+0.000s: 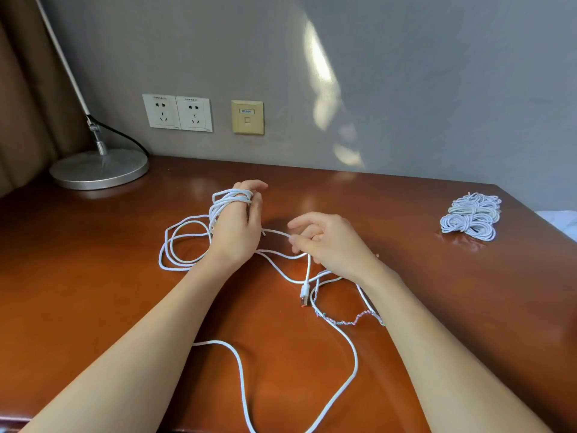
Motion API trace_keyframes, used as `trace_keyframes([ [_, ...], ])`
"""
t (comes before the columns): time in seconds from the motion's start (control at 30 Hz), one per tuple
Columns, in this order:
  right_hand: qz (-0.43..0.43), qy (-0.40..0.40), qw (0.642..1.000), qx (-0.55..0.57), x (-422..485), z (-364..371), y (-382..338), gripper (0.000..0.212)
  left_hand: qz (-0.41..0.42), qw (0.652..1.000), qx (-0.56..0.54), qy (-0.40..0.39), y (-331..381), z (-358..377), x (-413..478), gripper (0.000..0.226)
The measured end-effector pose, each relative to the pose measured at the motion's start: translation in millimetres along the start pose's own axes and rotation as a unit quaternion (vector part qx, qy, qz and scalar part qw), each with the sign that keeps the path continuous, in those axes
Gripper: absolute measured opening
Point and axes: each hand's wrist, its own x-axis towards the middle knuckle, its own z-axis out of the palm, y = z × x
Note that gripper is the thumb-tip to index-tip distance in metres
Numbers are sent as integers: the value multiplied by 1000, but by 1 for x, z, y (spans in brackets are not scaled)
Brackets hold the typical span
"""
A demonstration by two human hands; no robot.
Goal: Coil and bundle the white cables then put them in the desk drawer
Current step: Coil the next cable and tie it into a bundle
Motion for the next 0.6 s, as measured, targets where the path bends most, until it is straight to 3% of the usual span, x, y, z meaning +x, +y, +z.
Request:
trace_keyframes([
  [0.17,1,6,999,42,1,-1,1,24,10,995,58,-77,-3,2,-3,18],
  [0.3,-17,18,994,108,2,-3,0,33,-7,993,70,-91,0,-2,-4,21],
  [0.47,-39,55,983,170,3,-1,-1,33,-41,991,3,-127,9,-8,-7,35],
  [0.6,-53,116,980,151,3,1,1,27,-38,987,-22,-152,12,-8,-8,26],
])
